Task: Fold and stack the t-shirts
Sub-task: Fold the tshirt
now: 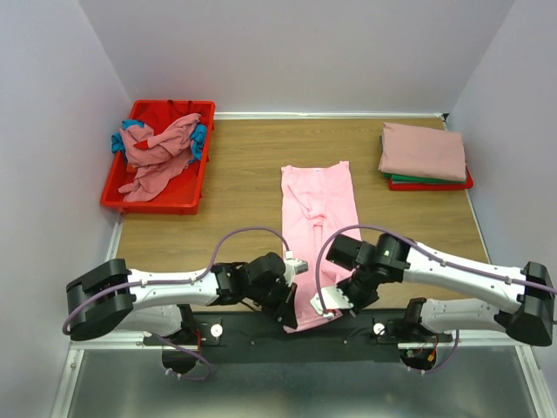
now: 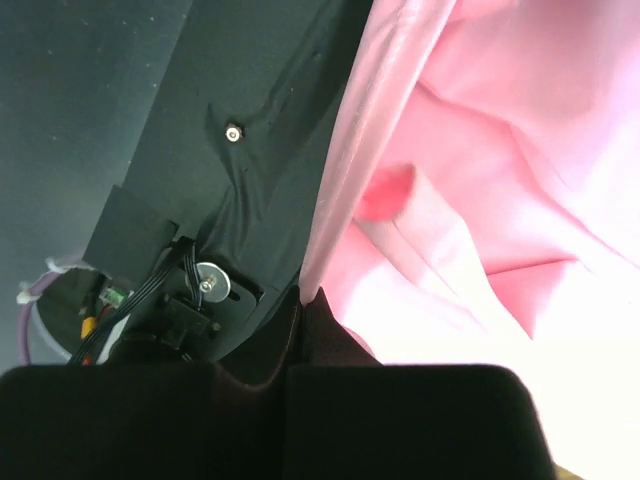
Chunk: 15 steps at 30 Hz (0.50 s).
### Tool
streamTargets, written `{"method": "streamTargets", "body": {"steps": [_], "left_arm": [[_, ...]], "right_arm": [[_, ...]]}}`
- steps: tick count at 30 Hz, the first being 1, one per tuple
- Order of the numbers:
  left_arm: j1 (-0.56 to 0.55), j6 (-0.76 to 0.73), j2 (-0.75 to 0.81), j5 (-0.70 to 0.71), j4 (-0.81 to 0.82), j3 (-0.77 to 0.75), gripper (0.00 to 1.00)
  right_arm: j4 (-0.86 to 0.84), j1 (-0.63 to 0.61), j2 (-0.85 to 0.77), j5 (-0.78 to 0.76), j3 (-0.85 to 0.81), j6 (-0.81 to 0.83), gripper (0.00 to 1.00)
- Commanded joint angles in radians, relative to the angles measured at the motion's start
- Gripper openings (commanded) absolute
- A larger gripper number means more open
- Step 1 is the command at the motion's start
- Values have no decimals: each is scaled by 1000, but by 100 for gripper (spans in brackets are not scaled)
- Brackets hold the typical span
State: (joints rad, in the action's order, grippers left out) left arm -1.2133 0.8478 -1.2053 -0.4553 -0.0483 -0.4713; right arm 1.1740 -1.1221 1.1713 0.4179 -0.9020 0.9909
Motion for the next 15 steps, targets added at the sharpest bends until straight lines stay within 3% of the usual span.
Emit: {"method": "streamTargets", "body": {"steps": [1, 10, 12, 13, 14, 15], "left_arm": [[-12, 51, 12, 24, 31, 22, 0], [-29, 11, -50, 24, 25, -56, 0], [-34, 1, -34, 38, -4, -75, 2], [-37, -3, -24, 64, -42, -95, 17], [-38, -7, -5, 75, -62, -104, 26], [-40, -13, 15, 84, -79, -112, 33]], "right_arm": [[0, 11, -35, -39, 74, -21, 0], [24, 13, 33, 90, 11, -17, 1], [24, 13, 28, 81, -3, -35, 11], [26, 13, 24, 70, -15, -44, 21], [29, 15, 13, 55, -24, -64, 56], [30, 21, 4, 35, -28, -67, 61]]}}
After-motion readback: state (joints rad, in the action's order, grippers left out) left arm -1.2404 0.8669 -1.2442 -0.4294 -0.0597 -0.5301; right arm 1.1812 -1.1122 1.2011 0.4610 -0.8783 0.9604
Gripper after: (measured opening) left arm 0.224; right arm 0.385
